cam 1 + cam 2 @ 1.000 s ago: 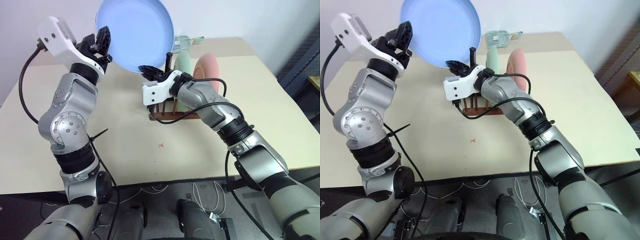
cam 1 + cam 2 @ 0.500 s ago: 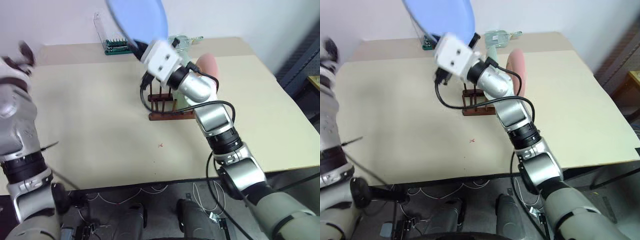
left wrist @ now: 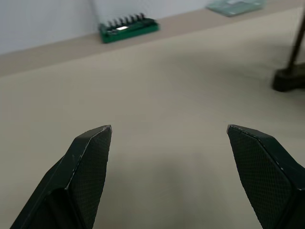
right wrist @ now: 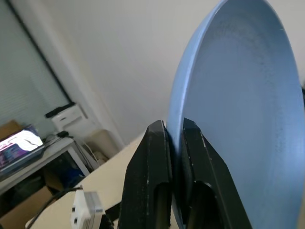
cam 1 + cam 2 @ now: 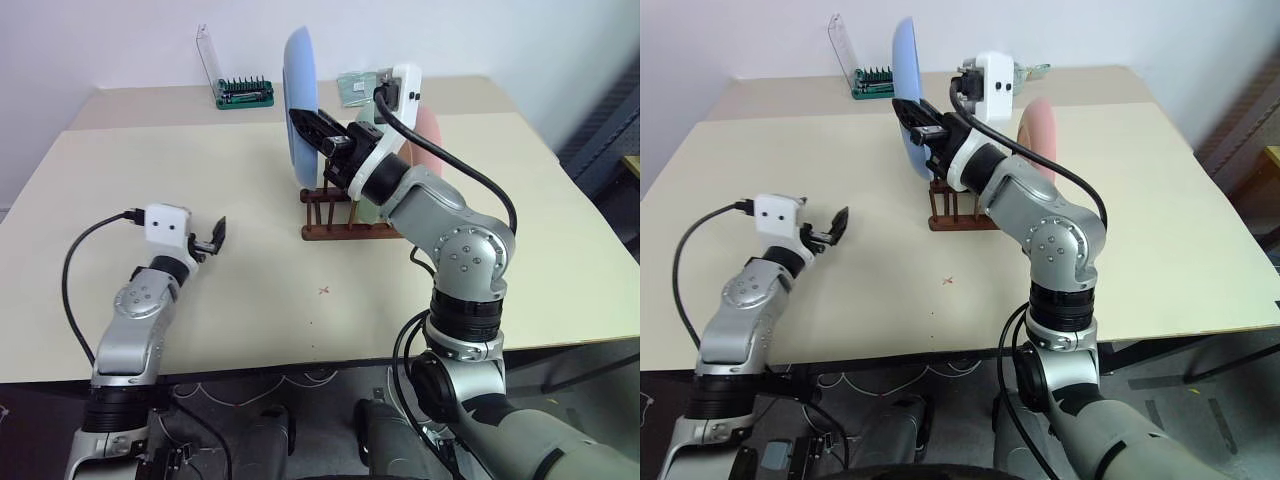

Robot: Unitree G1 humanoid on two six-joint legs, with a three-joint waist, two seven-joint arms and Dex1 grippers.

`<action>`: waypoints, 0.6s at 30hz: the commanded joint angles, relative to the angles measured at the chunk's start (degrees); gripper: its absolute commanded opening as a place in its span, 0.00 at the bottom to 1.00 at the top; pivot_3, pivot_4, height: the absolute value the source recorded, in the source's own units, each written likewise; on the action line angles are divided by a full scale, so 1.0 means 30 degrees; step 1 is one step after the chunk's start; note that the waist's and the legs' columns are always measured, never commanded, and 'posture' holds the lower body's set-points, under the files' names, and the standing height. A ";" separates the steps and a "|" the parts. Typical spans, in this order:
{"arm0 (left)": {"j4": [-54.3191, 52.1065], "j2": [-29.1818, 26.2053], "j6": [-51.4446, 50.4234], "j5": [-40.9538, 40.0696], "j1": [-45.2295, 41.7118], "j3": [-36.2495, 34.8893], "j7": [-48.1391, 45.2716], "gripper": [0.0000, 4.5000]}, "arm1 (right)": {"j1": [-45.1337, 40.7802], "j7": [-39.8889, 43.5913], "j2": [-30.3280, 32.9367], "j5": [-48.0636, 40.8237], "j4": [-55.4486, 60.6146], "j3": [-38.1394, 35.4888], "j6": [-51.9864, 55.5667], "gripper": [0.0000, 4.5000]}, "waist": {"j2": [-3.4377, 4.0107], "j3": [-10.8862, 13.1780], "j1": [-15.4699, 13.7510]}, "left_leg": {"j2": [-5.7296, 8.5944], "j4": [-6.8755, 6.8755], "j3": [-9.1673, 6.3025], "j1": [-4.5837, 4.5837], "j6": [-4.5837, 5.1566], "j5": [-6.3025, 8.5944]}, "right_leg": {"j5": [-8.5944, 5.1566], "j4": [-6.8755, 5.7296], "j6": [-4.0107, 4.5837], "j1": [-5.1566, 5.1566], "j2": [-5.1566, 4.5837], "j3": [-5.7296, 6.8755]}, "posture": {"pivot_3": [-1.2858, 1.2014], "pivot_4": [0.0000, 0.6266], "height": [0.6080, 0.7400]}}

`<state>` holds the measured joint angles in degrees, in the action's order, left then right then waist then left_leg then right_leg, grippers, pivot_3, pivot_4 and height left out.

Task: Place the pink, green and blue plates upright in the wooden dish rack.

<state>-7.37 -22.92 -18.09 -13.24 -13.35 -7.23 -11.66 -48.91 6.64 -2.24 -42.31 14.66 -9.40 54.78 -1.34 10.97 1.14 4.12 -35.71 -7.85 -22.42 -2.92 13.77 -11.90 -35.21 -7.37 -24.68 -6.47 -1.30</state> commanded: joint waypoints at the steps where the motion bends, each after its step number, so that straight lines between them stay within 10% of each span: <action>1: -0.1099 0.0259 0.0387 -0.0266 -0.0175 0.0090 -0.0572 0.88 | -0.0698 -0.0786 -0.0199 -0.0671 -0.0150 -0.0726 -0.0074 0.00 | -0.0001 0.0000 -0.0006 | 0.0000 -0.0001 0.0001 0.0000 0.0000 0.0000 | 0.0000 0.0000 0.0000 0.0001 0.0000 0.0000 | 0.52 0.24 1.00; 14: -0.2526 0.0572 0.0169 -0.0746 0.0647 0.0229 -0.2452 0.88 | -0.1241 -0.3375 -0.0507 -0.1710 -0.1950 -0.1856 0.0648 0.00 | 0.0008 0.0002 0.0010 | -0.0003 0.0000 0.0009 0.0000 0.0004 -0.0001 | 0.0000 0.0003 -0.0001 0.0005 0.0001 0.0000 | 0.52 0.24 1.00; 18: -0.2630 0.0613 0.0190 -0.0709 0.0738 0.0311 -0.2526 0.90 | -0.1324 -0.3578 -0.0435 -0.1776 -0.1935 -0.1772 0.0644 0.32 | 0.0010 0.0003 0.0013 | -0.0003 0.0001 0.0009 0.0000 0.0004 -0.0001 | -0.0001 0.0004 -0.0002 0.0005 0.0002 0.0001 | 0.52 0.24 1.00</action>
<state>-12.52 -21.02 -18.17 -15.41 -11.34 -5.95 -18.93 -50.71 -3.98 -3.43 -46.28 7.37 -14.74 57.09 -1.31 10.98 1.18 4.11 -35.71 -7.82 -22.42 -2.90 13.76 -11.91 -35.20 -7.38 -24.66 -6.47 -1.30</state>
